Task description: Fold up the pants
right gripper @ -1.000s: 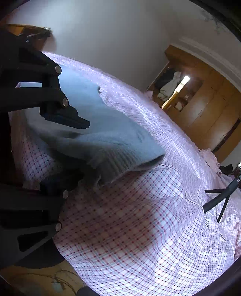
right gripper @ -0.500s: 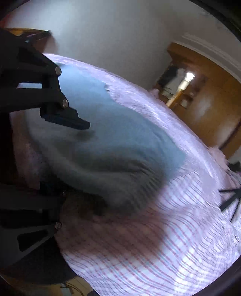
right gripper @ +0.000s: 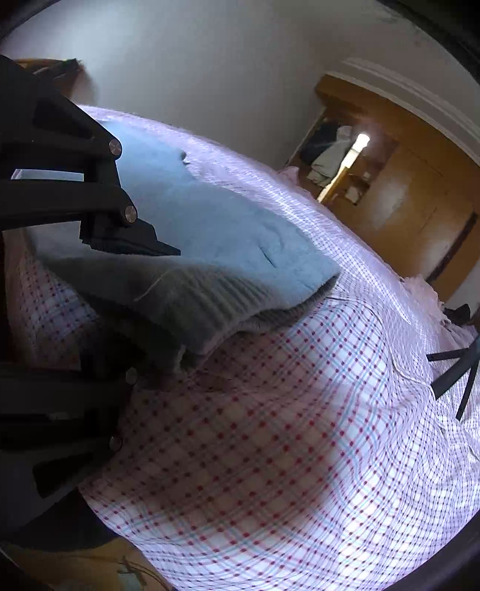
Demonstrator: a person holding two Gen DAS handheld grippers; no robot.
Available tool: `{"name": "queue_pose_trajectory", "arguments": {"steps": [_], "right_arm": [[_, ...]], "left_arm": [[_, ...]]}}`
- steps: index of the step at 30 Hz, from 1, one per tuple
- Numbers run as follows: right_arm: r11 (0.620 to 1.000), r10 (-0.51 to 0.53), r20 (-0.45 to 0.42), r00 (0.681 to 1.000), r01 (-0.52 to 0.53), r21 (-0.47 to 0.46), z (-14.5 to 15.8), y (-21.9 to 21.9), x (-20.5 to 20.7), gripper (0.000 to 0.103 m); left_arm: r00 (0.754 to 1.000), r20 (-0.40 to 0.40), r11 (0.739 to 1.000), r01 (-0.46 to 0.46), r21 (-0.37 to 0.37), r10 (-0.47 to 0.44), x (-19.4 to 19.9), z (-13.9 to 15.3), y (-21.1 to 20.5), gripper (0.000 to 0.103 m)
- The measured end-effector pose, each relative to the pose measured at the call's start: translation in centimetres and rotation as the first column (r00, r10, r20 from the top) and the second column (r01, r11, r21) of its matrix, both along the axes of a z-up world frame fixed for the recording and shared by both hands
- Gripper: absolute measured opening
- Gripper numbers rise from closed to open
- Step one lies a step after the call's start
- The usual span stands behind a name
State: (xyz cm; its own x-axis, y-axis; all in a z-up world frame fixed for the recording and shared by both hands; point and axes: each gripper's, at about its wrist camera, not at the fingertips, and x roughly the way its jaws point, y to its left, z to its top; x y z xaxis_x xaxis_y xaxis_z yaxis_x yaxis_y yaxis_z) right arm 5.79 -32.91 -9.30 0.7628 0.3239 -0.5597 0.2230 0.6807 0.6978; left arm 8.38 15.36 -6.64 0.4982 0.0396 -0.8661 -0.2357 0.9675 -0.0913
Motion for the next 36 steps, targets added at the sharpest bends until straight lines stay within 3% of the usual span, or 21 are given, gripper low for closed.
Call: {"name": "queue_pose_trajectory", "arguments": {"steps": [4,7,9,11,14,23,31,36], "right_arm": [[0.999,0.03,-0.03,0.999,-0.03,0.027,0.1,-0.5,0.9,0.029],[0.999,0.039,-0.063,0.997,-0.039,0.004,1.0,-0.4,1.6,0.029],[0.999,0.031,-0.063,0.998,-0.033,-0.035,1.9,0.1,2.0,0.023],[0.997,0.029,-0.046,0.999,-0.032,-0.071,2.9,1.1,1.5,0.014],[0.991,0.037,-0.018,0.999,-0.04,-0.132,4.4,2.4,1.0,0.008],[0.964,0.151,0.082,0.985,-0.128,-0.233,9.6,5.8,0.3,0.006],[0.912,0.316,0.137,0.939,-0.26,-0.318,13.3,10.6,1.0,0.006],[0.869,0.423,0.161,0.891,-0.349,-0.352,15.3,14.9,1.7,0.006]], "left_arm": [[1.0,0.008,1.0,0.001,0.0,-0.001,-0.3,0.4,0.1,0.04],[1.0,0.01,1.0,-0.002,-0.01,0.002,-0.5,0.7,0.3,0.04],[1.0,0.013,1.0,-0.011,-0.013,0.011,-0.7,0.9,0.6,0.04],[1.0,0.02,1.0,-0.02,-0.016,0.02,-1.0,1.2,1.0,0.04],[0.999,0.034,0.999,-0.033,-0.02,0.034,-1.5,1.6,1.6,0.04],[0.997,0.054,0.998,-0.048,-0.04,0.05,-2.7,2.7,2.8,0.04],[0.997,0.071,0.997,-0.039,-0.062,0.043,-3.3,3.4,3.1,0.04],[0.996,0.074,0.996,-0.042,-0.077,0.048,-3.6,3.6,3.5,0.04]]}}
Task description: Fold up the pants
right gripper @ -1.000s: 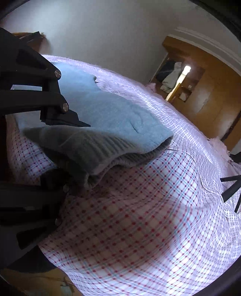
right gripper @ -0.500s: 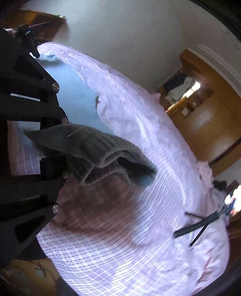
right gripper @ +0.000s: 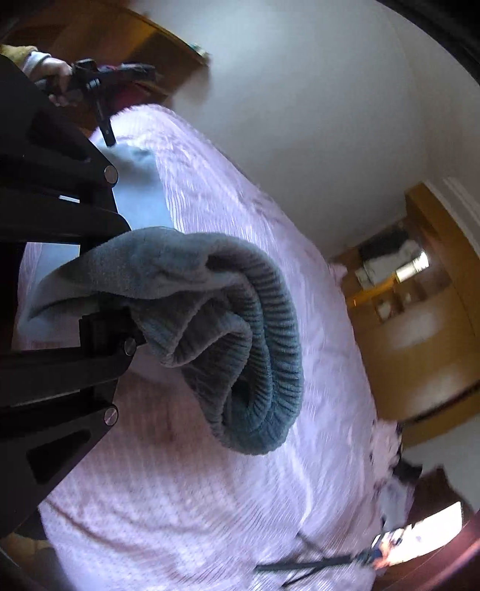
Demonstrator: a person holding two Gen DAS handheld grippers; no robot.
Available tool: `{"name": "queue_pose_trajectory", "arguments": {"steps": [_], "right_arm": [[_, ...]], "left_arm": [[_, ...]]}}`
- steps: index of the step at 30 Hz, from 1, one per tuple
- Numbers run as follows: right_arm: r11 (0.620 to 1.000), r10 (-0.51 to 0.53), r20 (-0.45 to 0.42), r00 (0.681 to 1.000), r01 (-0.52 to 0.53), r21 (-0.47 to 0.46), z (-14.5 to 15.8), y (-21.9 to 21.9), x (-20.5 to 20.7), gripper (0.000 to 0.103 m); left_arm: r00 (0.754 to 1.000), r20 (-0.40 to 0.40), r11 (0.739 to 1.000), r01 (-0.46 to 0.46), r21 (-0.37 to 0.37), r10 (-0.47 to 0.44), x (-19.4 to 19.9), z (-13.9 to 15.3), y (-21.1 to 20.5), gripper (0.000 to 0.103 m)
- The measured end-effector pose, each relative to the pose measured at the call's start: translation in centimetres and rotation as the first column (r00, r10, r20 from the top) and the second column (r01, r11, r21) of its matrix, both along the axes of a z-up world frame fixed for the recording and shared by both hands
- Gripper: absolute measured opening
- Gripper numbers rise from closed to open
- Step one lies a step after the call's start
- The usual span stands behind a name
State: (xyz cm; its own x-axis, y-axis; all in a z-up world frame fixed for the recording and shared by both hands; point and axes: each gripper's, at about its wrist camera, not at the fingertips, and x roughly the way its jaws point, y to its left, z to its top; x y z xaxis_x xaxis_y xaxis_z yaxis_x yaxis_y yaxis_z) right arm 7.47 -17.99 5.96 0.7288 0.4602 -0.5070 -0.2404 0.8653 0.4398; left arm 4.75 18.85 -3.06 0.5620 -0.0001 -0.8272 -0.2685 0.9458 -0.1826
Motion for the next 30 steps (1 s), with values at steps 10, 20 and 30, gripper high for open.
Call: {"name": "queue_pose_trajectory", "arguments": {"steps": [10,20,30], "right_arm": [[0.982,0.187,0.0,0.982,-0.187,-0.02,0.8,9.2,2.2,0.006],[0.941,0.32,-0.068,0.945,-0.325,-0.093,-2.5,17.3,3.3,0.006],[0.908,0.361,-0.203,0.91,-0.393,-0.149,-7.6,21.7,5.3,0.012]], "left_arm": [[0.999,0.018,0.999,-0.029,-0.029,0.03,-0.3,-0.2,1.7,0.04],[1.0,0.005,0.999,-0.021,-0.045,0.022,0.0,-1.3,2.2,0.04],[1.0,0.0,0.997,-0.029,-0.068,0.029,0.2,-1.8,2.7,0.04]]}}
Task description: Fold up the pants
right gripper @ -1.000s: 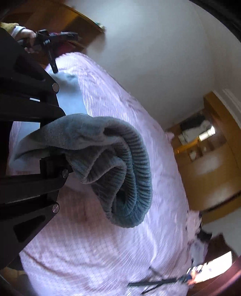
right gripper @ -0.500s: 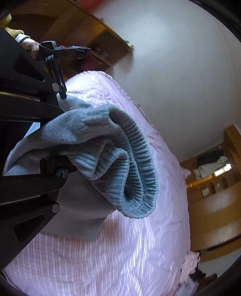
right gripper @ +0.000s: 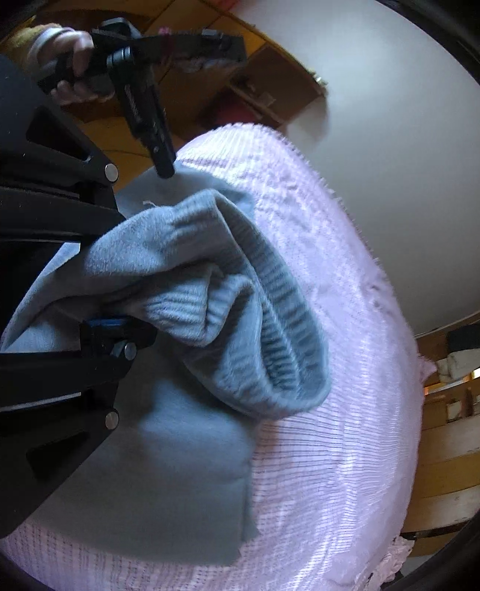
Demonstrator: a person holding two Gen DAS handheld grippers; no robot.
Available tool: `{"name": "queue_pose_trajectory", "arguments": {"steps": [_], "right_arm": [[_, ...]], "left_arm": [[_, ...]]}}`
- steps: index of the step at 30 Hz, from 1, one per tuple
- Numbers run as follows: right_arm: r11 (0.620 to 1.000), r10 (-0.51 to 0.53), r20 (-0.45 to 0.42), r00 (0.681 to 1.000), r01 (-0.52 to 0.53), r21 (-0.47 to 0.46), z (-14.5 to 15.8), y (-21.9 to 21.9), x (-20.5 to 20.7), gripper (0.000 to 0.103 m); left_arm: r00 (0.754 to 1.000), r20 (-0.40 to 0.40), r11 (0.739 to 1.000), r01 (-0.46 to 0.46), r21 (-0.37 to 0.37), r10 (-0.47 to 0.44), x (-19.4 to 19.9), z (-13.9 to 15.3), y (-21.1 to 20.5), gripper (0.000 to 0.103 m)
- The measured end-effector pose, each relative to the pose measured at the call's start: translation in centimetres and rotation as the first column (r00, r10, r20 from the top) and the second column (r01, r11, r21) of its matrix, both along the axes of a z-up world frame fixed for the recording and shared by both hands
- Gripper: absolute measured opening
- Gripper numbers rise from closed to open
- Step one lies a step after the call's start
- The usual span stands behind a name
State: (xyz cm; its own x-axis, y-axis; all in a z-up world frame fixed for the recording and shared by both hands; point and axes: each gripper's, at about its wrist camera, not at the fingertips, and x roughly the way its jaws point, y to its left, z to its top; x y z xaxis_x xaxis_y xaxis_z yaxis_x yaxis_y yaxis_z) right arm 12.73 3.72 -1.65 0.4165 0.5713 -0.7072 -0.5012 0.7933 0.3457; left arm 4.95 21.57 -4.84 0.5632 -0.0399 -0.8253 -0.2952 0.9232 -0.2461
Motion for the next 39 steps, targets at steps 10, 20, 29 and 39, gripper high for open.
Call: {"name": "queue_pose_trajectory", "arguments": {"steps": [10,20,29,39], "right_arm": [[0.994,0.095,-0.043,0.995,-0.097,-0.047,-0.9,1.3,-1.1,0.036],[0.993,0.112,-0.065,0.992,-0.109,0.044,1.5,-2.4,-2.6,0.052],[0.991,-0.124,-0.047,0.991,0.122,-0.056,0.7,-9.2,-2.6,0.053],[0.974,-0.173,-0.09,0.981,0.156,-0.165,-2.3,-11.0,-3.6,0.053]], "left_arm": [[0.999,0.01,0.999,0.041,0.007,-0.041,0.1,0.9,-1.7,0.04],[0.993,0.044,0.994,0.111,-0.018,-0.11,0.2,2.0,-4.0,0.04],[0.979,0.083,0.975,0.194,-0.11,-0.185,0.7,2.3,-7.0,0.052],[0.97,-0.017,0.97,0.241,-0.039,-0.242,3.8,0.5,-11.2,0.053]]}}
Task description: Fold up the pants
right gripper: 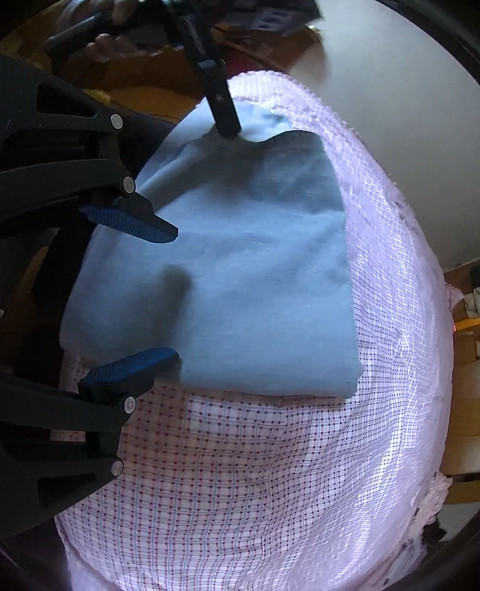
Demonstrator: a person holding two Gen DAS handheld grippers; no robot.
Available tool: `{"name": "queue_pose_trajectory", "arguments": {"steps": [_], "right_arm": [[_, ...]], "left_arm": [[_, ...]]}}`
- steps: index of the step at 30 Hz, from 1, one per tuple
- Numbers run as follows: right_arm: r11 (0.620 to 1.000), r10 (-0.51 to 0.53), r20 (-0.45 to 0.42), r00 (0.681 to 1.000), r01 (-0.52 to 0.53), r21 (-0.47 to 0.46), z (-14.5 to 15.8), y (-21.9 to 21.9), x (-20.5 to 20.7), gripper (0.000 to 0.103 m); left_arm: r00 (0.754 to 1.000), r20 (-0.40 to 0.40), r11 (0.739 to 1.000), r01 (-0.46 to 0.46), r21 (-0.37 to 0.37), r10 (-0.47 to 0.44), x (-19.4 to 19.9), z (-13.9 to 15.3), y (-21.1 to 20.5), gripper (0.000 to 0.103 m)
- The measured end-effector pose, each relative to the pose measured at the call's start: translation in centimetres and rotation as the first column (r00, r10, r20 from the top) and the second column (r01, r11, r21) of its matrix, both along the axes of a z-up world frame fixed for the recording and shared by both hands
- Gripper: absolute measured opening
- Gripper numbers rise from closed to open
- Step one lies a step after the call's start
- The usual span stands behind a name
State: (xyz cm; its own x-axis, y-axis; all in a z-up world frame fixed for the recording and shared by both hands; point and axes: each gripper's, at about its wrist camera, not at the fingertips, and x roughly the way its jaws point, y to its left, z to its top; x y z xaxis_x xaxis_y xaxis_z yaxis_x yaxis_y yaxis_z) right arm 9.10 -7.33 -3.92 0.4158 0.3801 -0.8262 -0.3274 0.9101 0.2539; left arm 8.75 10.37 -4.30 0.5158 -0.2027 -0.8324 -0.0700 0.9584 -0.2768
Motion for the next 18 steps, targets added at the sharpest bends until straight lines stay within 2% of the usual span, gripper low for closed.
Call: {"name": "queue_pose_trajectory", "arguments": {"steps": [3,6,10,12,14,18], "right_arm": [[0.999,0.029,0.012,1.0,-0.029,-0.038,-0.1,0.2,-0.9,0.053],[0.997,0.054,0.004,0.999,-0.053,-0.049,-1.0,0.3,-1.3,0.053],[0.999,0.047,-0.035,0.998,-0.047,0.003,-2.6,-0.4,-0.7,0.053],[0.998,0.051,-0.04,0.998,-0.05,0.026,-3.0,-0.6,-0.4,0.056],[0.996,0.063,-0.05,0.997,-0.06,0.06,-3.1,-0.8,-0.2,0.066],[0.991,0.051,-0.106,0.993,-0.037,0.13,-2.8,-1.7,0.5,0.067]], "left_arm": [[0.999,-0.039,0.998,-0.003,0.061,0.006,0.1,-1.2,0.0,0.053],[1.0,-0.027,0.999,-0.012,0.047,0.013,-0.6,-2.1,0.9,0.056],[1.0,-0.01,0.999,-0.002,0.054,0.002,-1.1,-2.4,1.0,0.056],[1.0,0.006,0.998,0.009,0.066,-0.009,-1.1,-2.3,0.5,0.056],[1.0,0.019,0.998,0.013,0.063,-0.014,-0.9,-2.1,0.3,0.056],[1.0,0.017,0.998,0.001,0.07,-0.002,-0.5,-3.1,0.3,0.056]]}}
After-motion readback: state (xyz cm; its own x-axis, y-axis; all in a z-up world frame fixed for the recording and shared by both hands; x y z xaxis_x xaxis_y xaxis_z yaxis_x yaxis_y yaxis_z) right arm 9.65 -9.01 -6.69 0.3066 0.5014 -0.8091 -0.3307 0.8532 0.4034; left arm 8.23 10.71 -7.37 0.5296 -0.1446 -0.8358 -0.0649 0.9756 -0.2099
